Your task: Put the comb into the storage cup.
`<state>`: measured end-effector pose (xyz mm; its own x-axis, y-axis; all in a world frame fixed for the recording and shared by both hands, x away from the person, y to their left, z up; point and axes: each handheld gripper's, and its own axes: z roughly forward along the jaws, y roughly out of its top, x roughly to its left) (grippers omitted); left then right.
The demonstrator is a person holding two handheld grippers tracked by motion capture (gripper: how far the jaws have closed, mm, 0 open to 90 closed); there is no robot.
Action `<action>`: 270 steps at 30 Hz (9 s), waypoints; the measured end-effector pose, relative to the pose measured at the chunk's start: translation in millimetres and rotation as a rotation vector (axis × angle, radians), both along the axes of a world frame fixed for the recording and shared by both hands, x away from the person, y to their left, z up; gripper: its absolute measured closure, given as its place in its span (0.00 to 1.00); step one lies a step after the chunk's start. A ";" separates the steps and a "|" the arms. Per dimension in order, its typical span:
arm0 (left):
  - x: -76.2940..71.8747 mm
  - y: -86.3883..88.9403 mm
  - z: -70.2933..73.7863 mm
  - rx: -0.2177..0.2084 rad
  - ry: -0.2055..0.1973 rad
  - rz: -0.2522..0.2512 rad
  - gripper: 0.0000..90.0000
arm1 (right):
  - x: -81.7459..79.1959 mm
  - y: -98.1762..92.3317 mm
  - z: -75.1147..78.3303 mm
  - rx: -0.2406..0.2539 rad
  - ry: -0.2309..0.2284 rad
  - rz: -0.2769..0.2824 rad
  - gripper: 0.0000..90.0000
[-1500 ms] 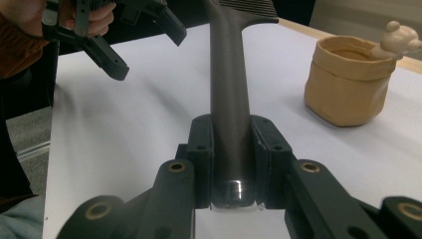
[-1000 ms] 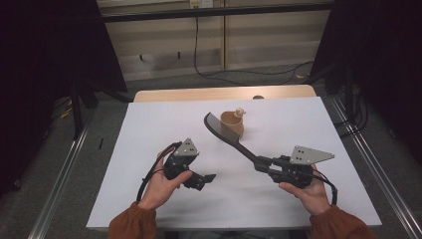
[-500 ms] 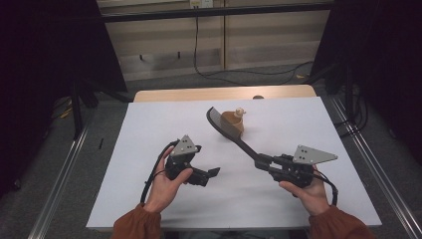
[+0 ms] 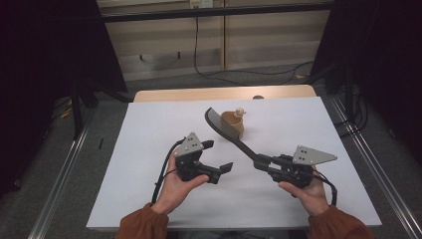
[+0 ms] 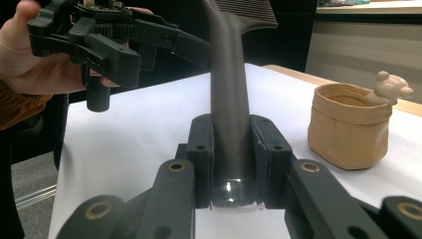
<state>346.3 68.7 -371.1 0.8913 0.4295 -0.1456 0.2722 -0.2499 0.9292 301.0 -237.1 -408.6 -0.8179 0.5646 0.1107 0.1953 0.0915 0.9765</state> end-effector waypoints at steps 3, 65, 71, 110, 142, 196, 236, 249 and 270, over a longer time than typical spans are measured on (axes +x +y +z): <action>-0.1 -5.2 0.4 -0.029 0.010 -0.010 0.04 | -0.1 0.4 0.0 -0.002 -0.001 0.002 0.81; 14.4 -39.7 -8.3 -0.368 0.435 0.120 0.75 | 0.2 3.5 -3.2 -0.009 -0.019 -0.020 0.81; 14.5 -39.0 -7.7 -0.378 0.445 0.102 0.79 | 0.1 6.0 -4.8 -0.029 -0.026 -0.020 0.80; 20.5 -27.0 -0.4 -0.364 0.412 0.115 0.81 | 0.7 5.5 -4.4 -0.028 0.015 -0.100 0.23; 18.1 -10.3 17.4 -0.238 0.214 0.132 0.81 | -8.3 -11.7 -2.2 -0.013 0.030 -0.270 0.03; 54.8 18.4 55.7 -0.113 0.027 0.270 0.81 | -48.3 -56.9 -18.4 -0.051 -0.070 -0.599 0.00; 90.4 0.4 63.7 -0.094 -0.004 0.307 0.81 | -49.9 -55.1 -19.1 -0.062 -0.091 -0.574 0.00; 105.8 -9.3 63.3 -0.082 -0.021 0.333 0.81 | -50.2 -54.7 -19.6 -0.059 -0.085 -0.570 0.00; 123.8 -16.0 50.3 -0.073 0.005 0.364 0.81 | -51.1 -55.1 -19.7 -0.060 -0.090 -0.565 0.00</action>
